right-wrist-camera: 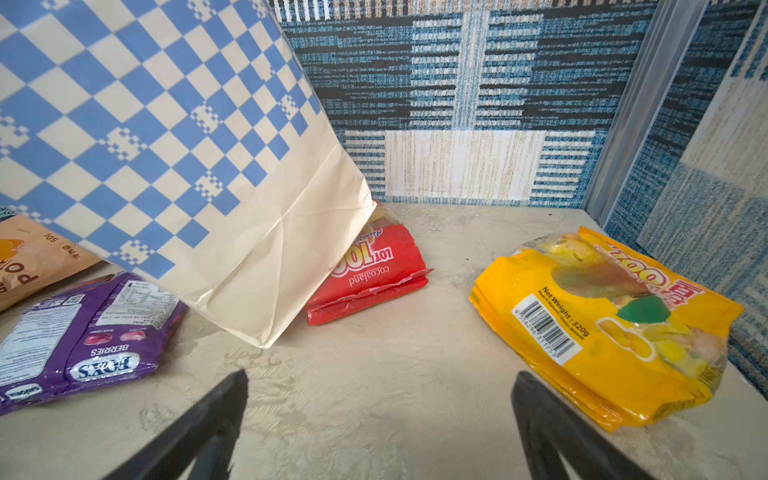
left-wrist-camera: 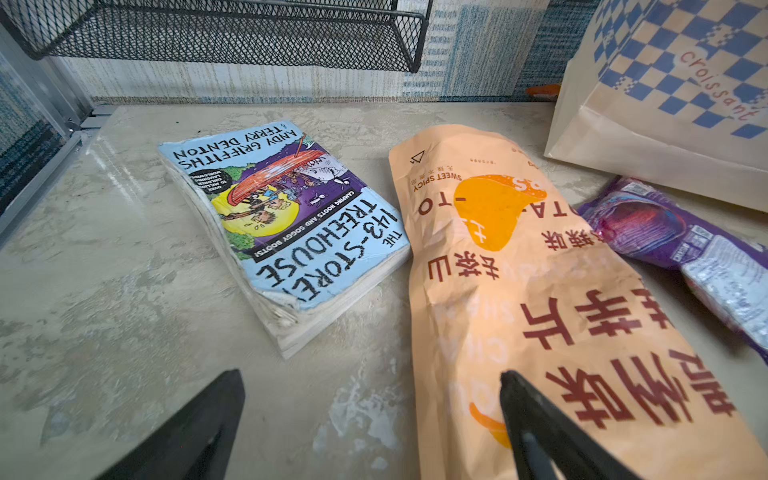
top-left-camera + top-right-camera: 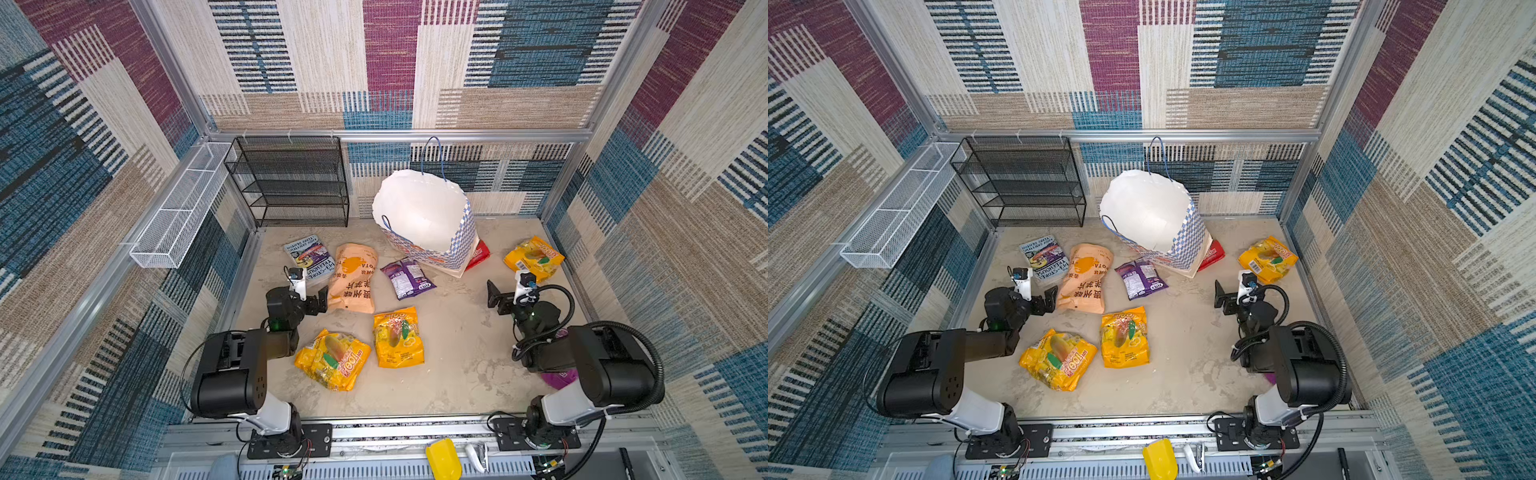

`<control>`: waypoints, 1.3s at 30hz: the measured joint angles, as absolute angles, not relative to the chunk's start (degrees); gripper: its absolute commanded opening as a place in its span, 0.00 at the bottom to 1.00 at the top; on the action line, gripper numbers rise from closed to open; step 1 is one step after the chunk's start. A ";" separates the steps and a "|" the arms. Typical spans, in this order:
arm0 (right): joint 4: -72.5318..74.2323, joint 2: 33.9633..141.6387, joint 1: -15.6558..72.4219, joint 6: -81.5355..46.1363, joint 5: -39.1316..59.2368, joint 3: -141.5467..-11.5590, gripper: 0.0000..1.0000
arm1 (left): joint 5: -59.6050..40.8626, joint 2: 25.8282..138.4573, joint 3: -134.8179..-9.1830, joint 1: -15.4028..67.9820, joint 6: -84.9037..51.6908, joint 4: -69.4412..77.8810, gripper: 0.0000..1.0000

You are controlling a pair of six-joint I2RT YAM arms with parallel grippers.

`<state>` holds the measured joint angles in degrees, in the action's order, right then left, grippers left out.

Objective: Place the snacks into the paper bag
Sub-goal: 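Raise both arms from rest and move the right gripper toward the paper bag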

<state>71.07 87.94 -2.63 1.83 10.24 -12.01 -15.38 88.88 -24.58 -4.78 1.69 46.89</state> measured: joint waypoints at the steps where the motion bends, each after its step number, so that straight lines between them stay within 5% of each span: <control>1: 71.07 87.94 -2.63 1.83 10.24 -12.01 1.00 | -15.40 88.88 -24.56 -4.80 1.69 46.92 0.99; 39: 70.83 87.92 -2.59 1.78 8.82 -12.34 1.00 | -9.19 88.77 -24.56 -4.80 0.12 46.65 0.99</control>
<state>70.83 87.92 -2.59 1.78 8.82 -12.34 -9.19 88.77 -24.56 -4.80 0.12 46.65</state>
